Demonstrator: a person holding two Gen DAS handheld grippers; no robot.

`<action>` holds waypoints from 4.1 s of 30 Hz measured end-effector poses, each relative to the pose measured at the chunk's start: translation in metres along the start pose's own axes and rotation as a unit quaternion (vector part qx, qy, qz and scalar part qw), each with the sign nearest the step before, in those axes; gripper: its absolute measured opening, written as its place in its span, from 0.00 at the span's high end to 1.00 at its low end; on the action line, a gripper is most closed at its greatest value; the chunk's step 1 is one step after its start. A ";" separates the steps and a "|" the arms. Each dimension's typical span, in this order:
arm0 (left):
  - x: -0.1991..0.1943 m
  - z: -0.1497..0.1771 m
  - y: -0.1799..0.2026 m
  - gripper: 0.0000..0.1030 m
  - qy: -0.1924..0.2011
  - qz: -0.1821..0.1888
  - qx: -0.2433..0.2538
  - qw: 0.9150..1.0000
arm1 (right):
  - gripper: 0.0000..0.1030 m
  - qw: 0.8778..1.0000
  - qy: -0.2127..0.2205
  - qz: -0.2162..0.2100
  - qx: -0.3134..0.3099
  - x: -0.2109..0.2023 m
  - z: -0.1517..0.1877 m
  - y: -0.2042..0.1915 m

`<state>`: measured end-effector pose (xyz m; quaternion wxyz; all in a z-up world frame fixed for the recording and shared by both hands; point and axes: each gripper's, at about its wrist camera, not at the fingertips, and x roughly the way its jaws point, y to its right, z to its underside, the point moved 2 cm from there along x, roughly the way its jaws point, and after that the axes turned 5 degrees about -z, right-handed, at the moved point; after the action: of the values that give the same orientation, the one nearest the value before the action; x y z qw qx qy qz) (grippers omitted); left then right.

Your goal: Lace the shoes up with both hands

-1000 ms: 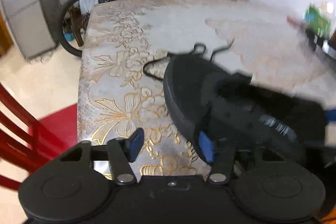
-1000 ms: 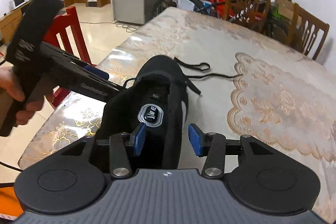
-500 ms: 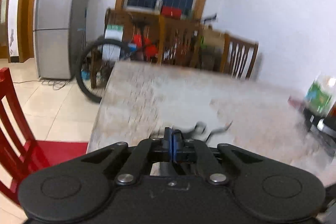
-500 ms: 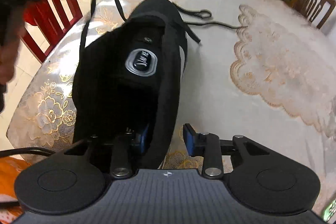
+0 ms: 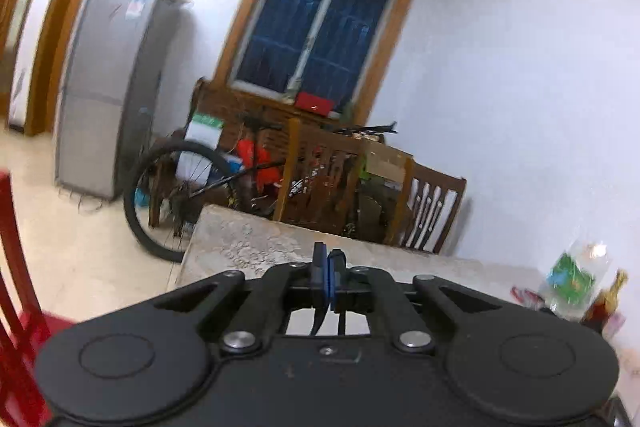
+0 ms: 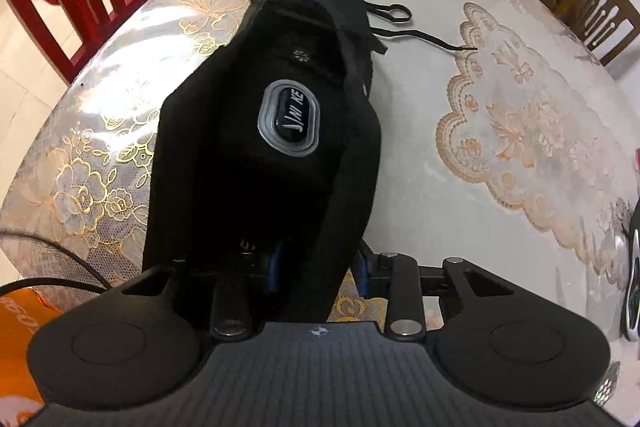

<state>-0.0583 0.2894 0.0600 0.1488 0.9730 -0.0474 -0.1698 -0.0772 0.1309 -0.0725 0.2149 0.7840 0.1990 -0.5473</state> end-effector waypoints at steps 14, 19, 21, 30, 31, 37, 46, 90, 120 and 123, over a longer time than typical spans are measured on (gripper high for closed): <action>-0.064 -0.146 0.028 1.00 0.185 0.020 0.068 0.980 | 0.70 1.000 -0.019 0.008 -0.017 0.005 -0.008 -0.008; -0.080 -0.200 0.042 1.00 0.205 0.026 0.085 0.975 | 0.69 1.000 -0.019 0.010 -0.015 0.005 -0.007 -0.009; -0.069 -0.195 0.050 0.99 0.179 0.019 0.109 0.978 | 0.69 1.000 -0.015 0.013 -0.015 0.004 -0.007 -0.010; -0.047 -0.116 0.023 0.99 0.107 -0.034 0.085 0.990 | 0.40 0.972 0.183 -0.094 0.116 -0.071 0.005 0.082; -0.044 -0.112 0.019 0.99 0.100 -0.043 0.075 0.991 | 0.37 0.961 0.207 -0.097 0.153 -0.067 -0.003 0.101; -0.029 -0.100 0.005 0.99 0.063 -0.101 0.042 0.992 | 0.41 0.912 0.244 -0.073 0.322 0.045 -0.069 0.172; -0.029 -0.099 0.002 0.98 0.055 -0.161 0.062 0.984 | 0.98 0.945 0.233 0.011 0.231 0.118 -0.118 0.157; -0.033 0.090 0.037 0.37 -0.213 -0.101 0.095 0.967 | 0.98 0.890 0.327 -0.100 -0.300 -0.079 -0.049 0.095; -0.048 0.107 0.009 0.66 -0.187 -0.175 -0.154 0.954 | 0.98 0.785 0.239 -0.183 -0.542 -0.034 -0.028 0.049; -0.047 0.107 0.010 0.66 -0.188 -0.173 -0.149 0.955 | 0.98 0.788 0.241 -0.183 -0.536 -0.036 -0.026 0.045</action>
<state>-0.1398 0.2575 -0.0186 0.2485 0.8836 0.1202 -0.3783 -0.0443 0.1051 -0.0252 0.4418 0.5982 0.6453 -0.1748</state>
